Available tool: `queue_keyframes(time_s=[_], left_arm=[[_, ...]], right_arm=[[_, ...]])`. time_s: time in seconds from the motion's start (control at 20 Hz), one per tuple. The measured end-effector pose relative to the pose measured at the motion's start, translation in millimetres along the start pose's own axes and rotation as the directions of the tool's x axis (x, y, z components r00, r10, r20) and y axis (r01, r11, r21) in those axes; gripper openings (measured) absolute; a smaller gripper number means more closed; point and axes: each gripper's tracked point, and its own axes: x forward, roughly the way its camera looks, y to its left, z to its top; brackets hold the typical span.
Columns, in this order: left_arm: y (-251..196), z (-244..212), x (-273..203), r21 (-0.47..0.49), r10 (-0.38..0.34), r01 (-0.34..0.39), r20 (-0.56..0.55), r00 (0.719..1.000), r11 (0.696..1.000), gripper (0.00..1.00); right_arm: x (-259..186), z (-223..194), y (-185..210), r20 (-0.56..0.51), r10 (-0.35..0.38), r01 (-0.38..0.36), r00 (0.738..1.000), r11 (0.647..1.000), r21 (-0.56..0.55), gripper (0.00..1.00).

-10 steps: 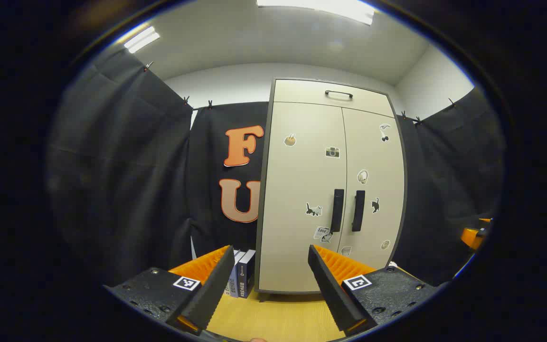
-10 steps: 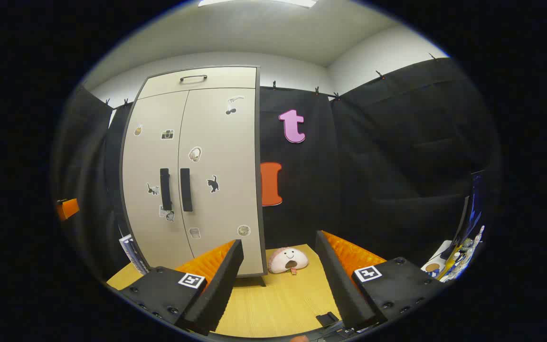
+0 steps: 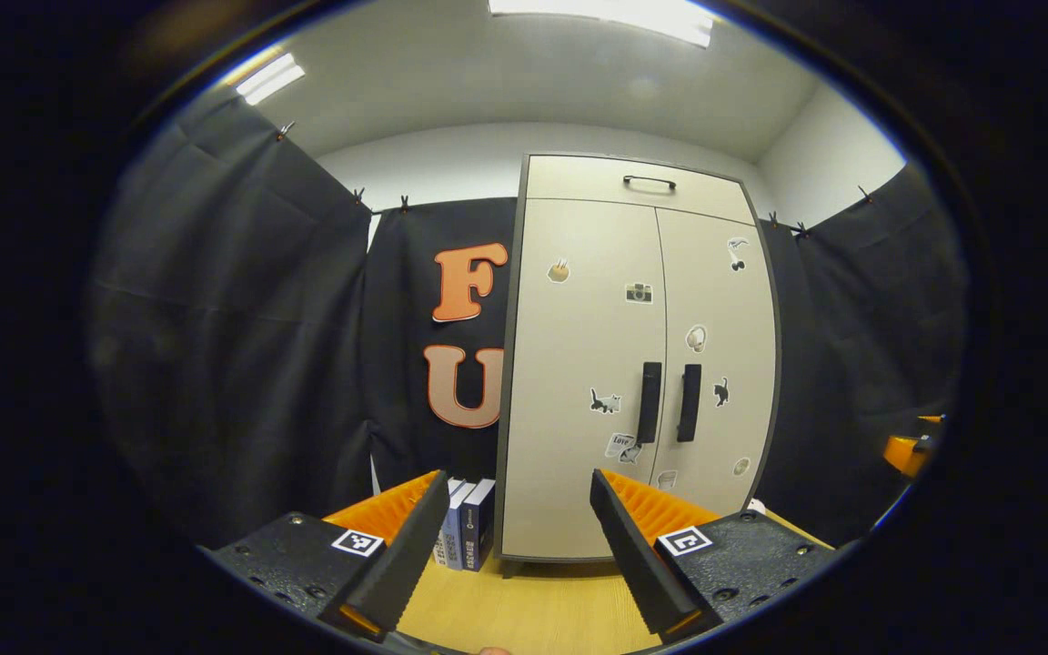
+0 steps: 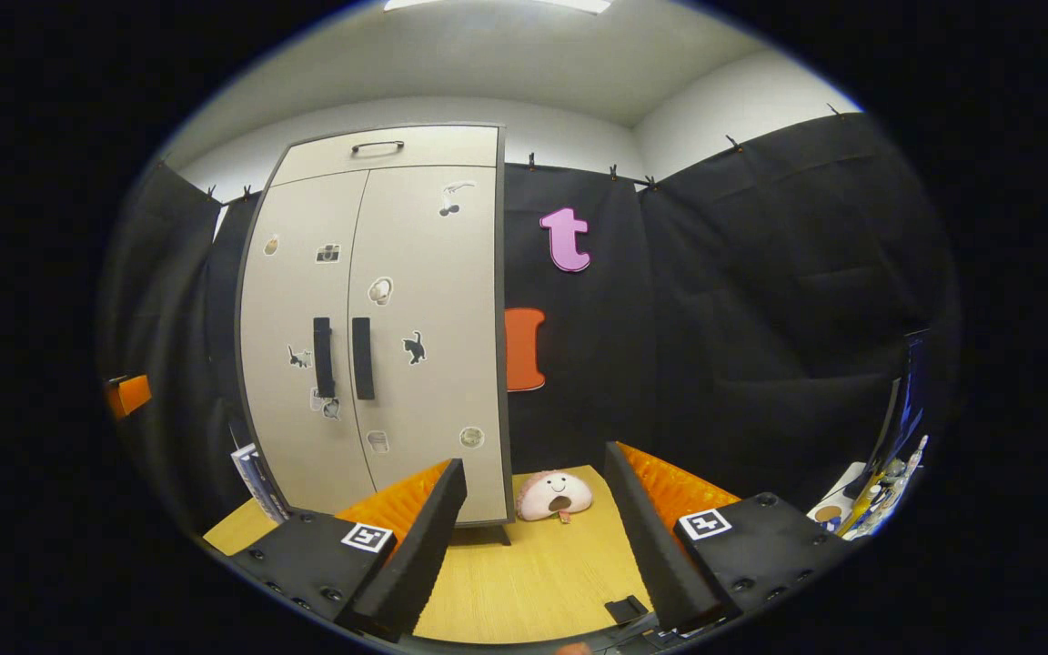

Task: Open the right door of the double-door shoe cabinet with the right hand, and open the left door with the left hand.

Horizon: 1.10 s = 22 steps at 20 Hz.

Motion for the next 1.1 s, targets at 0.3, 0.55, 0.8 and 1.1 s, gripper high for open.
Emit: queue_keyframes(time_s=[0.3, 0.55, 0.8, 1.1], left_arm=[[-3, -7, -1, -0.009, -0.007, 0.007, -0.021, 1.000, 1.000, 0.92], [-2, -10, -1, -0.017, -0.001, 0.001, -0.028, 1.000, 1.000, 0.95], [7, -17, 1, -0.007, 0.024, -0.024, -0.035, 0.999, 1.000, 0.94], [10, -21, 2, 0.004, 0.031, -0.031, -0.044, 0.999, 1.000, 0.95]], right_arm=[[0, -4, 5, -0.011, 0.014, -0.014, 1.000, 1.000, -0.003, 0.99], [4, -7, 10, -0.022, 0.025, -0.025, 0.999, 1.000, -0.006, 0.99], [16, -16, 18, -0.044, 0.040, -0.041, 0.998, 0.999, -0.002, 0.99], [41, -17, 41, -0.059, 0.074, -0.073, 0.996, 0.997, 0.003, 0.99]])
